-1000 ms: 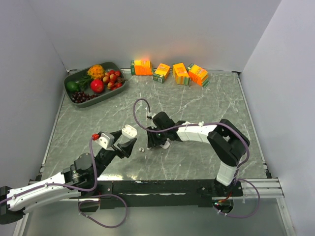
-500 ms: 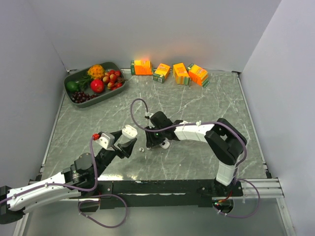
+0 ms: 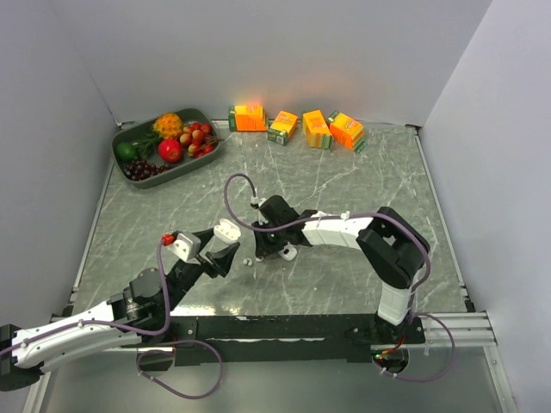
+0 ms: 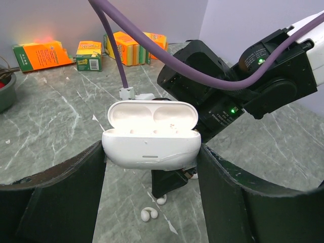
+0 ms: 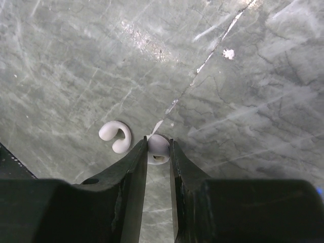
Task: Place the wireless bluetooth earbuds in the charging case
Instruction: Pick up the earbud from the center of the board.
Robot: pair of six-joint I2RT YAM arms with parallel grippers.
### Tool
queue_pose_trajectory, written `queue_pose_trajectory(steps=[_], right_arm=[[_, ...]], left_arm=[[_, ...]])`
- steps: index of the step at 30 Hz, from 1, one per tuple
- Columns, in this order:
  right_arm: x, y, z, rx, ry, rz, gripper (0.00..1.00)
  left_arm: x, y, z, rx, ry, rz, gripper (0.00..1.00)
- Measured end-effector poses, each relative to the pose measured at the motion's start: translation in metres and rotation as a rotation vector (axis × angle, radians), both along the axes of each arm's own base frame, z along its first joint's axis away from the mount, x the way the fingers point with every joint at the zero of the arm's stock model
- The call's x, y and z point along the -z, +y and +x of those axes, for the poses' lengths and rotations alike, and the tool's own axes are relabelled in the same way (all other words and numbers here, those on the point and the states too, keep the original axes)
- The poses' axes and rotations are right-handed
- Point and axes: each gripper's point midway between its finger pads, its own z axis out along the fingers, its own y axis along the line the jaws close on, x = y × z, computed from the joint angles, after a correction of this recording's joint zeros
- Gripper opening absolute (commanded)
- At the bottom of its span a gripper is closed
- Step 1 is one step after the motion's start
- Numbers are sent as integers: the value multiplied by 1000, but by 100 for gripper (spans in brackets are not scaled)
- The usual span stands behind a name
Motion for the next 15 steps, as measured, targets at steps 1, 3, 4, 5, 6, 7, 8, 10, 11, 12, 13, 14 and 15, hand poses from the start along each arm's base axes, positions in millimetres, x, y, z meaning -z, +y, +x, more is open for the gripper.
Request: queue_pose_trajectory(steps=[1, 3, 4, 5, 6, 7, 8, 10, 11, 12, 13, 14, 15], right_arm=[[0, -2, 1, -2, -10, -10, 25], [-1, -7, 3, -8, -32, -37, 25], [-2, -10, 4, -15, -44, -58, 25], [-3, -13, 6, -21, -56, -78, 25], [-5, -16, 10, -25, -68, -97, 26], [-9, -19, 16, -27, -85, -113, 26], [-12, -21, 22, -27, -102, -124, 27], [-25, -24, 40, -25, -145, -135, 28], [-29, -26, 47, -21, -162, -138, 28], [-36, -27, 57, -15, -183, -136, 29], [-41, -29, 66, -10, -200, -136, 29], [-45, -32, 74, -6, -218, -137, 29], [-49, -34, 82, -1, -232, -139, 30]], left_arm=[[0, 0, 0, -1, 0, -2, 1], [-1, 0, 0, -1, 0, -2, 1], [-1, 1, 0, -1, 0, -2, 1], [-1, 1, 0, -1, 0, -2, 1], [-1, 1, -1, -1, 0, -2, 1], [-1, 1, -1, -1, 0, -2, 1], [-1, 1, -1, -1, 0, -2, 1], [-1, 1, -1, 0, 0, -2, 1], [-1, 1, -1, 0, 0, -2, 1], [-1, 0, -1, 1, 0, -2, 1], [-1, 0, -1, 2, 0, -2, 1], [-1, 0, -1, 2, 0, -2, 1], [-1, 0, -1, 2, 0, -2, 1]])
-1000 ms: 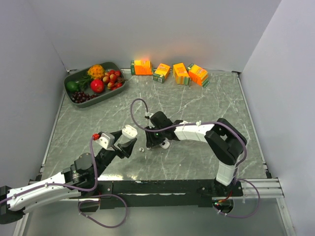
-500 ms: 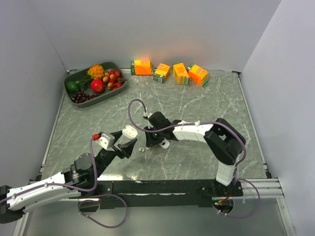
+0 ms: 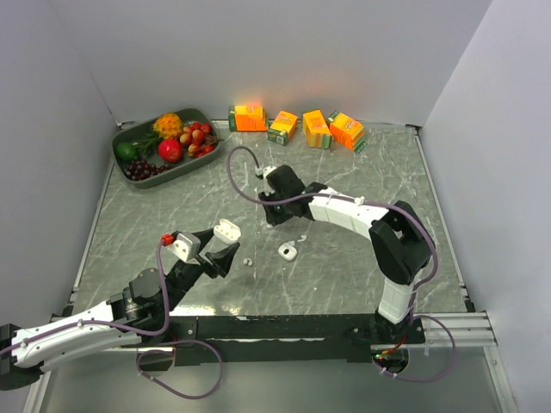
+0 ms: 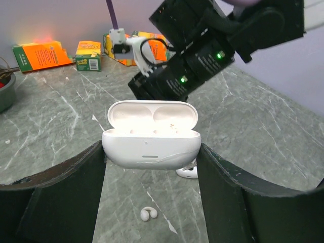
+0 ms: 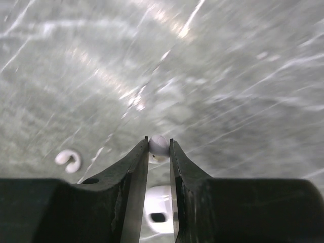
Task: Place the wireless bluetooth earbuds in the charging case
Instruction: Pick up the earbud from the center of the board.
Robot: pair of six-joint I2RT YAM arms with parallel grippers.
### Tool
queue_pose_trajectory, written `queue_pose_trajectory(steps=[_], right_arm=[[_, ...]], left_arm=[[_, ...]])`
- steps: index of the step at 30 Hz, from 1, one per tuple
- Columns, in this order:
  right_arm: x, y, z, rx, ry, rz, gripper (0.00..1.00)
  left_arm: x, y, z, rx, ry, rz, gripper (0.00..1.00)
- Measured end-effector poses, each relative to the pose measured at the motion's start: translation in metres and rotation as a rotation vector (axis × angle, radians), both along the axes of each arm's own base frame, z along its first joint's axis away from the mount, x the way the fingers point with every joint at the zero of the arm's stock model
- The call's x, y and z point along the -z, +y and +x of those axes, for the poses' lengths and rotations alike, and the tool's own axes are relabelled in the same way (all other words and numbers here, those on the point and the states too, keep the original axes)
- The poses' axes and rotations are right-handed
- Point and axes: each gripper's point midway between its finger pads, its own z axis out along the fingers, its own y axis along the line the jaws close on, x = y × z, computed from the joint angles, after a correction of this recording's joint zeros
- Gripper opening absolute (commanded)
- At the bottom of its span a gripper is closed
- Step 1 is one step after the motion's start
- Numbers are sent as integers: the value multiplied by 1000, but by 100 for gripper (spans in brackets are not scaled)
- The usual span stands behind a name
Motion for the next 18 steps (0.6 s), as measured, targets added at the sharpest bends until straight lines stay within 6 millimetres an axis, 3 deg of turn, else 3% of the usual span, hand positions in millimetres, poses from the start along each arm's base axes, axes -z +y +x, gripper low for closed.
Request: queue_pose_trajectory(steps=[4, 9, 13, 18], right_arm=[[0, -9, 23, 9, -22, -31, 32], [26, -13, 30, 7, 22, -80, 34], [44, -15, 26, 2, 73, -117, 47], [45, -14, 28, 8, 77, -118, 68]], left_arm=[[0, -1, -1, 5, 1, 2, 1], [3, -3, -1, 8, 6, 16, 1], [3, -4, -2, 15, 6, 15, 1], [3, -5, -3, 18, 6, 15, 1]])
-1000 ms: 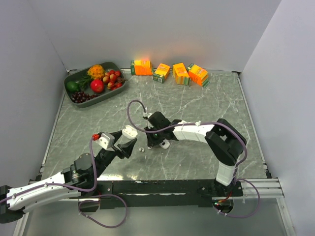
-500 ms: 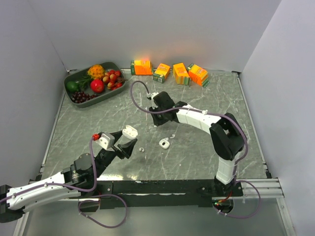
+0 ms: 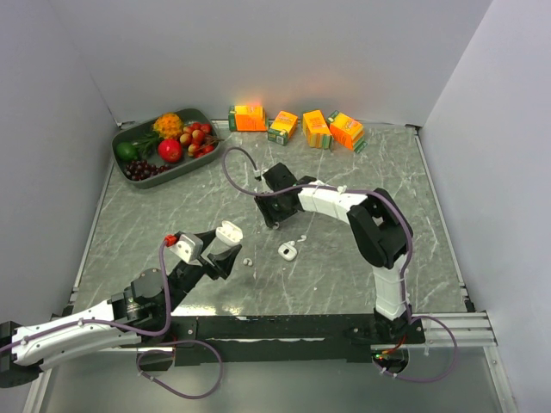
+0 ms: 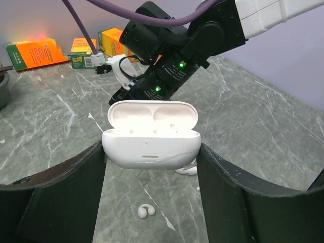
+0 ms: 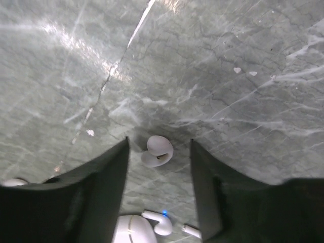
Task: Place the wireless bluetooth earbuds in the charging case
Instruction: Pick up the earbud from the center of the board.
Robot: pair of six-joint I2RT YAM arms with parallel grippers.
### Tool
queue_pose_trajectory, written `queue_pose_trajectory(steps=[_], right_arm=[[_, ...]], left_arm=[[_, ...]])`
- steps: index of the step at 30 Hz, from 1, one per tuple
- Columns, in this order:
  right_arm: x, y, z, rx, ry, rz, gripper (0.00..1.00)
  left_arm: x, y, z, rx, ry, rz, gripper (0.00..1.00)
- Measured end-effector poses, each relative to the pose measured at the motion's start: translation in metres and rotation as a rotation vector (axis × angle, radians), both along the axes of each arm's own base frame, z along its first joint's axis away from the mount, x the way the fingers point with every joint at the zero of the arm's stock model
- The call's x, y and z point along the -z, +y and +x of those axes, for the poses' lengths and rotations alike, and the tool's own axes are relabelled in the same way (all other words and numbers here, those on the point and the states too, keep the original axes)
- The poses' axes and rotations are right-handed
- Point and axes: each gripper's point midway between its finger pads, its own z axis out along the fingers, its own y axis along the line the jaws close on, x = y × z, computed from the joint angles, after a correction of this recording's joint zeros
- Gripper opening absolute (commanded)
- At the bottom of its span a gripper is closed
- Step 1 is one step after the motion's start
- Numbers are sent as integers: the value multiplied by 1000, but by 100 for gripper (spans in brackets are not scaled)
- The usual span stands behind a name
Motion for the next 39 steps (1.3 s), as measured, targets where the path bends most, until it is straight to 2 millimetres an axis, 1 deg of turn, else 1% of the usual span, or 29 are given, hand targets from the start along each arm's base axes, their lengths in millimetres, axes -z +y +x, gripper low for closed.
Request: queue_pose_trajectory(steps=[4, 8, 11, 12, 14, 15, 16, 18, 24, 32, 39], right_arm=[[-2, 1, 2, 16, -1, 9, 72], [-10, -1, 3, 61, 1, 37, 70], [-22, -3, 4, 119, -2, 80, 62], [-27, -4, 3, 145, -3, 105, 57], [-34, -8, -2, 189, 6, 144, 51], [-37, -9, -4, 208, 9, 166, 47], [-38, -9, -6, 225, 16, 184, 46], [-35, -10, -10, 250, 39, 207, 44], [-19, -17, -20, 293, 113, 234, 44], [-21, -20, -12, 306, 106, 251, 44], [-11, -20, -12, 303, 121, 234, 44]], left_arm=[[0, 0, 0, 2, 0, 0, 1], [0, 0, 0, 2, 0, 0, 1], [0, 0, -1, 3, 0, 0, 1], [0, -1, -1, 3, 0, 0, 1], [0, -1, -1, 3, 0, -1, 1], [0, 0, -1, 3, 0, 0, 1], [0, -1, -1, 3, 0, 0, 1], [0, -1, -1, 3, 0, -1, 1], [0, -1, -1, 4, 0, 0, 1], [0, -1, -1, 5, 0, 0, 1], [0, -1, -1, 3, 1, 1, 1]])
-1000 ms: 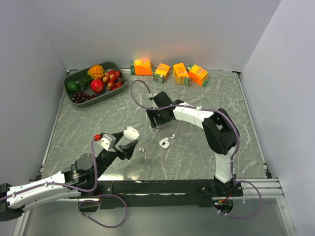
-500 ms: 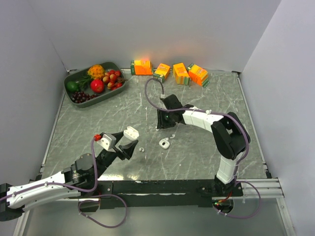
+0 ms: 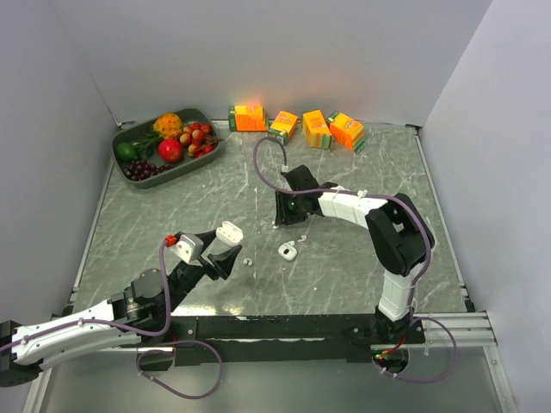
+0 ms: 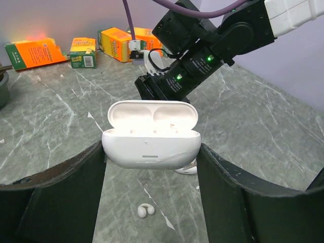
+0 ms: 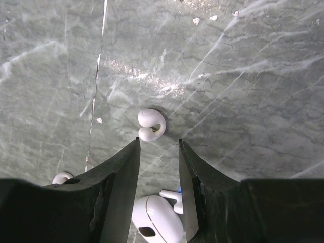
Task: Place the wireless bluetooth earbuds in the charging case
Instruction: Pick up the earbud from the center of the board.
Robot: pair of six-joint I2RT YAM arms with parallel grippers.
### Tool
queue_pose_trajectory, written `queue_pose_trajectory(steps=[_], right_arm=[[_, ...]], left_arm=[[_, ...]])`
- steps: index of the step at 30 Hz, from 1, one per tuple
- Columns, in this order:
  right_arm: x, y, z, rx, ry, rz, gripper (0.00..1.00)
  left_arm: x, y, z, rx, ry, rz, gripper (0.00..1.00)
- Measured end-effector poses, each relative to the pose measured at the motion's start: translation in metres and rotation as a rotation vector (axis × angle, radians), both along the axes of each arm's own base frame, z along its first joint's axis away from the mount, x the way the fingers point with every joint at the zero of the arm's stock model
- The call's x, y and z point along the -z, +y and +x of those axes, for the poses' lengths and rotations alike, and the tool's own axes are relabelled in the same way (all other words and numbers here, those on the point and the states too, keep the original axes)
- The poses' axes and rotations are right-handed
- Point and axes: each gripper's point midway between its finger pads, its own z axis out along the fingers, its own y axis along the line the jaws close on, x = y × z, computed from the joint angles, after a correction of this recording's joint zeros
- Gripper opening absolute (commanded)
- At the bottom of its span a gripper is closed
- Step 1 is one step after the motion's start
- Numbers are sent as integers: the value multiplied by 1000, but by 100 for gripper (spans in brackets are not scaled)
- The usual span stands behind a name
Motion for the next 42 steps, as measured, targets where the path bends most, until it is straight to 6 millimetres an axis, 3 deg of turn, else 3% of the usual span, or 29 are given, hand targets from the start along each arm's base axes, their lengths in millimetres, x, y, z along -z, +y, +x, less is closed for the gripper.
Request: queue_pose_trajectory(steps=[27, 38, 42], right_arm=[[12, 6, 4, -24, 30, -16, 45], [12, 21, 8, -56, 28, -33, 45], [13, 22, 8, -57, 26, -36, 54]], left_arm=[[0, -1, -1, 2, 1, 0, 1], [0, -2, -3, 9, 2, 0, 1], [0, -2, -3, 8, 2, 0, 1]])
